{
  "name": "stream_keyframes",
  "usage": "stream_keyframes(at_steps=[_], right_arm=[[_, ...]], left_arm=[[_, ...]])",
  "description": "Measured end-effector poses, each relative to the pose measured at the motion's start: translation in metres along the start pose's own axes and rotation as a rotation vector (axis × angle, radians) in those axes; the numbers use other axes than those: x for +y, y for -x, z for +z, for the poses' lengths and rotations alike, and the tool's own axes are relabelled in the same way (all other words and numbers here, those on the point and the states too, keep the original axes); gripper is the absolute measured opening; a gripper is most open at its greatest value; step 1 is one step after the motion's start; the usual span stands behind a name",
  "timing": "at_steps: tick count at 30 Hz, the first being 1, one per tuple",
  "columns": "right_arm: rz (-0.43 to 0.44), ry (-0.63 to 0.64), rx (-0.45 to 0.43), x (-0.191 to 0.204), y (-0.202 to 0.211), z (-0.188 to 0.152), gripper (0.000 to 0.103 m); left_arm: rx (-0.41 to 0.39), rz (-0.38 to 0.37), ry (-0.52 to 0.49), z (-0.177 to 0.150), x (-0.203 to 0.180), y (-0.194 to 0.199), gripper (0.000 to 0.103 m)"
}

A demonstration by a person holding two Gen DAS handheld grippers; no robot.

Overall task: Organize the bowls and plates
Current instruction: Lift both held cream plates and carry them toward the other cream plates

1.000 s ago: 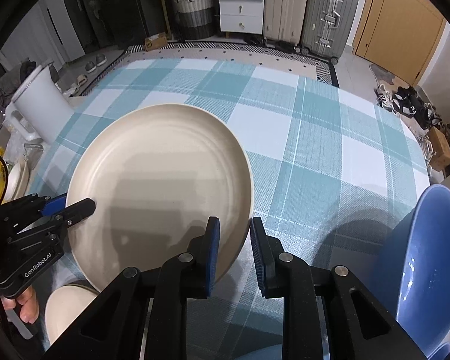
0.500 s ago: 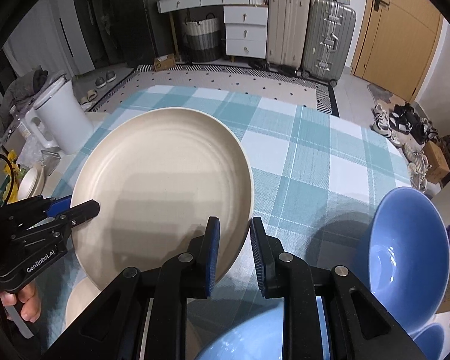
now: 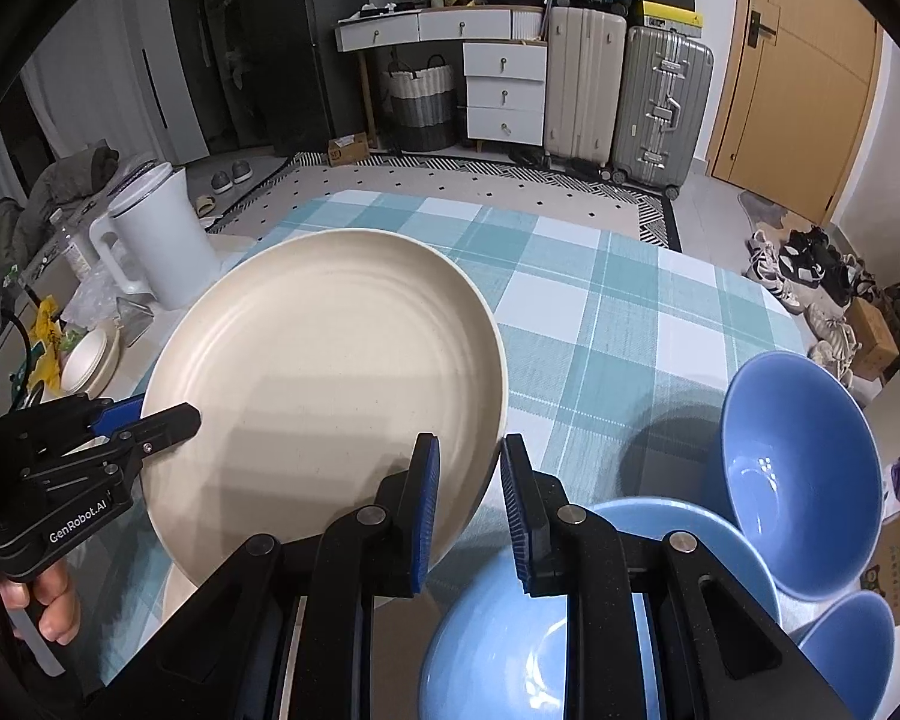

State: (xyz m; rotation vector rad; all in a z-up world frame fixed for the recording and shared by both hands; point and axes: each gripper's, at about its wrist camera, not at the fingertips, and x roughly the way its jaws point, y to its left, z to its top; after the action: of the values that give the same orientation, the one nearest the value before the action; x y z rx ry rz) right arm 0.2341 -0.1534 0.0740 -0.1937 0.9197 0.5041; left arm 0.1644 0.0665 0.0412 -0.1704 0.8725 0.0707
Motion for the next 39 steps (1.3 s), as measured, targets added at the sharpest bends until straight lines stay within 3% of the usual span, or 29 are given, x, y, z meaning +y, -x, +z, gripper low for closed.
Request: stream_keyframes(at_steps=[19,39], right_arm=[[0.008,-0.002,-0.068,0.025,0.047,-0.048,0.022],[0.031,-0.046,-0.105,0.04,0.071,-0.102,0.022]], left_arm=[[-0.038,-0.013,-0.022,-0.049,-0.004,0.052,0.019],[-0.038,-0.017,-0.041,-0.096,-0.006,0.074,0.019]])
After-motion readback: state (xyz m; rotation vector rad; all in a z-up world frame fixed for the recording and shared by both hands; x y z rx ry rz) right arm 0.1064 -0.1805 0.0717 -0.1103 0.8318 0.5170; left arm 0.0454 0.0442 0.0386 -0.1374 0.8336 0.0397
